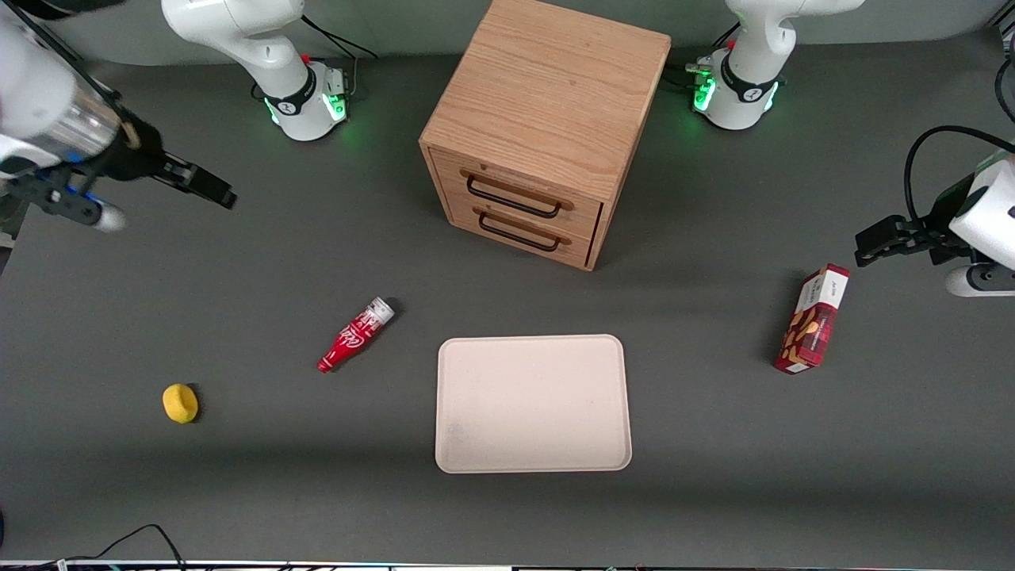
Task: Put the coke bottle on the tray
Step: 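Move the open right gripper down over the red Coca-Cola bottle, then close the right gripper around the bottle's body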
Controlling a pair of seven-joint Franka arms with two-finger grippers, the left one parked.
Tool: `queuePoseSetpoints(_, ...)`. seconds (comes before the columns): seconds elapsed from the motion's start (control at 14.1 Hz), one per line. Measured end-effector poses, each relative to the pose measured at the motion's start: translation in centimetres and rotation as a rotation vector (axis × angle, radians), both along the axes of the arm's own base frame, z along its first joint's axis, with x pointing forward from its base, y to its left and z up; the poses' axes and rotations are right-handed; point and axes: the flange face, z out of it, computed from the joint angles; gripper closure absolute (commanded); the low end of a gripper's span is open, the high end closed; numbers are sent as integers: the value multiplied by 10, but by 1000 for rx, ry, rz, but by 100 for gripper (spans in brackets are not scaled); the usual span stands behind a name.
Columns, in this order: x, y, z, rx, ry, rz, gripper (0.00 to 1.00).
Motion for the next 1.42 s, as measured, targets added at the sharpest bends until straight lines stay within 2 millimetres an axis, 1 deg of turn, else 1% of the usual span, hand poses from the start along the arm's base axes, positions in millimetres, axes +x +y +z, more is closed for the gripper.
queuePoseSetpoints(0.07,12,19,-20,-9,12,-63,0)
queuePoseSetpoints(0.14,24,38,-45,-21,29,-119,0)
queuePoseSetpoints(0.21,36,54,-75,-31,50,-168,0)
queuePoseSetpoints(0.28,48,65,-107,-43,75,-207,0)
queuePoseSetpoints(0.35,59,70,-141,-57,99,-234,0)
queuePoseSetpoints(0.57,85,68,-248,-101,141,-268,0)
queuePoseSetpoints(0.71,90,66,-303,-104,126,-278,0)
queuePoseSetpoints(0.78,89,65,-323,-108,114,-278,0)
queuePoseSetpoints(0.92,84,63,-352,-107,89,-280,0)
queuePoseSetpoints(1.35,70,56,-408,-102,19,-279,0)
queuePoseSetpoints(1.42,68,54,-416,-102,16,-279,33)
